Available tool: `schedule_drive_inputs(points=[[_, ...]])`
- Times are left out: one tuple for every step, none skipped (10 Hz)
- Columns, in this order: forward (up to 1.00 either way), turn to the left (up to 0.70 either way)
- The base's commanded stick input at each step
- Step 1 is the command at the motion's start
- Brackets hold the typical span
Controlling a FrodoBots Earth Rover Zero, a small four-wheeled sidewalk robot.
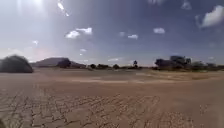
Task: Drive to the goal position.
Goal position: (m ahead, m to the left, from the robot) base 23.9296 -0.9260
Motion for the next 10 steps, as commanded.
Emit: schedule_drive_inputs(points=[[0.85, 0.0], [0.85, 0.0], [0.85, 0.0], [0.85, 0.0], [0.85, 0.0], [0.85, 0.0], [0.85, 0.0], [0.85, 0.0], [0.85, 0.0], [0.85, 0.0]])
